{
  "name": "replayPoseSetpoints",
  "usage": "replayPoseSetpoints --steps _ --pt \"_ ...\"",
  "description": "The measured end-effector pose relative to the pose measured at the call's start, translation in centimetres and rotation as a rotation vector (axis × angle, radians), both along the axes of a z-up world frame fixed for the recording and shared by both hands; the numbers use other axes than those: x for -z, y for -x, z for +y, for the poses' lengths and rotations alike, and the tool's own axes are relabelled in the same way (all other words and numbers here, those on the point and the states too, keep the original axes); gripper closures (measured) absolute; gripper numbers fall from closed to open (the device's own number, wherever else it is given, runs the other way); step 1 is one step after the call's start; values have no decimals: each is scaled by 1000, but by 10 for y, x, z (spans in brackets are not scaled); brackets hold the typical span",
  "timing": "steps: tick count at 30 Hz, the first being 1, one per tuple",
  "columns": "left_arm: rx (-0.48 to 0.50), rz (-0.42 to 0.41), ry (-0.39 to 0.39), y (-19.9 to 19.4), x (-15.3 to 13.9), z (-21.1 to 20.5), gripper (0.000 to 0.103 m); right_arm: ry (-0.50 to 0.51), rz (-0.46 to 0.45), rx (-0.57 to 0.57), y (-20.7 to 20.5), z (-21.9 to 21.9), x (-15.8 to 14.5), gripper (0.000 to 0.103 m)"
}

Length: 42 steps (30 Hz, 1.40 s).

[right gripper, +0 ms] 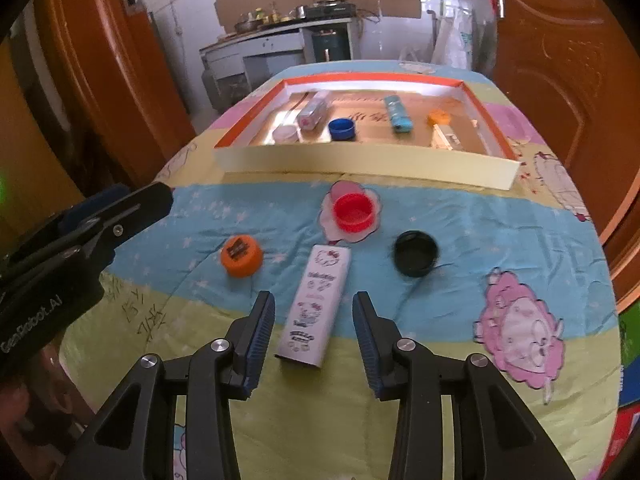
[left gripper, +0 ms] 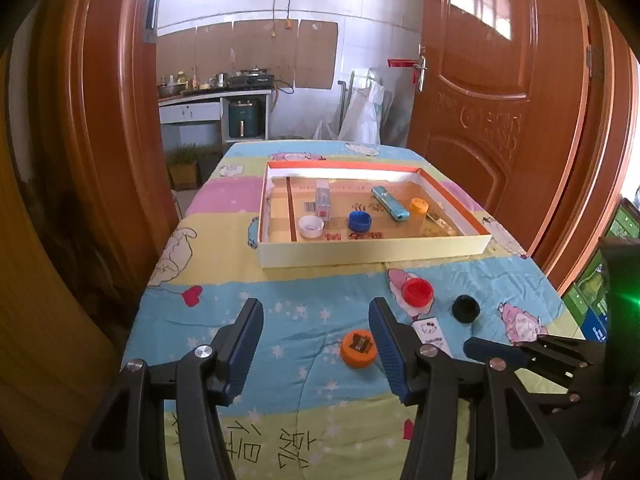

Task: Organize rigid objects
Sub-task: 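Grasp the white Hello Kitty box with the right tool, then grasp the orange round cap with the left tool while the right holds the Hello Kitty box, then carry the Hello Kitty box and orange cap over the cardboard box with both tools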

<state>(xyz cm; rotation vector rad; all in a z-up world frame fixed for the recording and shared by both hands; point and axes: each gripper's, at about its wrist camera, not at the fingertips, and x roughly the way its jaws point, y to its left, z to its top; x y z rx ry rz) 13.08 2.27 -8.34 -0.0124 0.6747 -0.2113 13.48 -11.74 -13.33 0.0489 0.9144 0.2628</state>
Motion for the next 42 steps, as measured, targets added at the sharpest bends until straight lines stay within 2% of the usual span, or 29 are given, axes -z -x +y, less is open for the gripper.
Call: replayPoseSetpoints --steps 11,13,14,21,28,30,32,36,42 --pt "68 61 -22 -5 25 -10 48 75 -7 -1 -8 15 16 62" --pt "83 66 -24 -5 27 -13 48 96 -14 2 -8 16 16 71" --pt "97 74 -27 -6 30 -16 48 105 -17 2 -8 16 17 72" --pt "147 118 -26 -12 39 -28 48 77 -12 -9 -1 2 16 76" --pt "130 167 -46 -24 52 -34 48 87 -23 3 11 -11 17 76" --pt "121 195 -44 -28 58 -34 53 84 -24 3 12 -12 17 76" --pt "99 186 -62 -29 58 -35 62 78 -24 3 12 -13 17 76" --pt "93 180 -63 -28 58 -33 72 76 -25 3 12 -13 17 76" --pt "97 178 -44 -27 56 -30 73 72 -26 5 12 -14 17 76"
